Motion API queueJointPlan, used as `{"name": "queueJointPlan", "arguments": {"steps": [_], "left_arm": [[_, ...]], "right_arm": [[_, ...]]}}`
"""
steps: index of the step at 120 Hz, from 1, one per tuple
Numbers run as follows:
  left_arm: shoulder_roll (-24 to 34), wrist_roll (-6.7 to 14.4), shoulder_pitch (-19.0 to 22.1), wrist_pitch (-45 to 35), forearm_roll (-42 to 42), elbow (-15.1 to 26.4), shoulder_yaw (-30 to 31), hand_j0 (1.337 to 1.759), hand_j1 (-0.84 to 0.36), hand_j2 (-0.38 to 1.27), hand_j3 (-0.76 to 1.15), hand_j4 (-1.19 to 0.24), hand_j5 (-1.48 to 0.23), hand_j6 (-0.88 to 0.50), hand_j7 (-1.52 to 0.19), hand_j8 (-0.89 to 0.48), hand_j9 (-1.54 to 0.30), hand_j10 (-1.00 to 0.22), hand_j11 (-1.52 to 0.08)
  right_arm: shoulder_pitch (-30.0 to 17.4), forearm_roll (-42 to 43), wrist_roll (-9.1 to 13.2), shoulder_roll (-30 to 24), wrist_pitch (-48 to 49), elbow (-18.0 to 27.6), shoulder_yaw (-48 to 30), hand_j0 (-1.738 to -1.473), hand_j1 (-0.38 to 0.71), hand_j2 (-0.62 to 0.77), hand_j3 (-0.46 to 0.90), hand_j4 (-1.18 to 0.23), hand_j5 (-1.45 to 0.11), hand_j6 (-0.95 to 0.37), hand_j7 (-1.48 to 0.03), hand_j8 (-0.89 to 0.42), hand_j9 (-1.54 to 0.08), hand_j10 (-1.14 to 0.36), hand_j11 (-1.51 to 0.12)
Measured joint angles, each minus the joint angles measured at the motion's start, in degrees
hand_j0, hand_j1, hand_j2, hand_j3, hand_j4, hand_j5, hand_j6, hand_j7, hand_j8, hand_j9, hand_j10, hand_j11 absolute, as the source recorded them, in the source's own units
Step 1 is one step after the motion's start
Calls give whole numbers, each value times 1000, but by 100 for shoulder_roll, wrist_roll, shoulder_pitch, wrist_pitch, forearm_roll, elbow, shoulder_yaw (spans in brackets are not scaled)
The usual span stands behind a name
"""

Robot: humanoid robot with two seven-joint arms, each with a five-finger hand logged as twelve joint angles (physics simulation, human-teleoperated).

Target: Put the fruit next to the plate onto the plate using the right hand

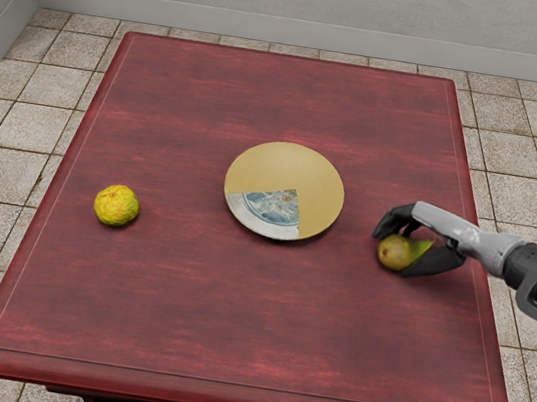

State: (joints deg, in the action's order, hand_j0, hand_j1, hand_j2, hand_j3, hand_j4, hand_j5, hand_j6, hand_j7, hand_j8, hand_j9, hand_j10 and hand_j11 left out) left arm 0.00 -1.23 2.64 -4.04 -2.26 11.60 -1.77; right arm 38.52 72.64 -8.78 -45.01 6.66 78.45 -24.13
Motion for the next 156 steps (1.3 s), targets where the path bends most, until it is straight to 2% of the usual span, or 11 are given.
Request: {"name": "queueJointPlan", "arguments": {"steps": [22, 61, 108, 109, 126, 156], "left_arm": [[0, 0, 0, 0, -1, 0, 0, 1658, 349, 0, 0, 0, 0, 0, 0, 0, 0, 0, 0], [0, 0, 0, 0, -1, 0, 0, 1658, 349, 0, 0, 0, 0, 0, 0, 0, 0, 0, 0], [0, 1, 0, 0, -2, 0, 2, 1658, 349, 0, 0, 0, 0, 0, 0, 0, 0, 0, 0], [0, 1, 0, 0, -2, 0, 2, 1658, 349, 0, 0, 0, 0, 0, 0, 0, 0, 0, 0], [0, 0, 0, 0, -2, 0, 1, 1658, 349, 0, 0, 0, 0, 0, 0, 0, 0, 0, 0], [0, 0, 0, 0, -2, 0, 1, 1658, 349, 0, 0, 0, 0, 0, 0, 0, 0, 0, 0]], "right_arm": [[42, -169, -1, -31, 77, 13, -105, -1657, 224, 253, 0, -587, -773, -514, -765, -426, -776, -487, -776], [92, -548, 49, -53, 401, 302, -645, -1658, 240, 297, 0, -604, -809, -507, -795, -421, -814, -492, -811], [129, -708, 293, 765, 265, 282, -1016, -1658, 287, 368, 0, -607, -824, -486, -805, -406, -817, -506, -815], [129, -709, 298, 782, 258, 279, -1022, -1658, 288, 368, 1, -610, -819, -482, -805, -434, -819, -502, -816], [135, -716, 362, 1076, 133, 190, -1097, -1658, 278, 329, 0, -612, -820, -480, -807, -415, -818, -559, -817], [185, -721, 718, 1681, -40, 37, -1219, -1658, 291, 252, 0, -608, -828, -467, -807, -402, -822, -544, -820]]}}
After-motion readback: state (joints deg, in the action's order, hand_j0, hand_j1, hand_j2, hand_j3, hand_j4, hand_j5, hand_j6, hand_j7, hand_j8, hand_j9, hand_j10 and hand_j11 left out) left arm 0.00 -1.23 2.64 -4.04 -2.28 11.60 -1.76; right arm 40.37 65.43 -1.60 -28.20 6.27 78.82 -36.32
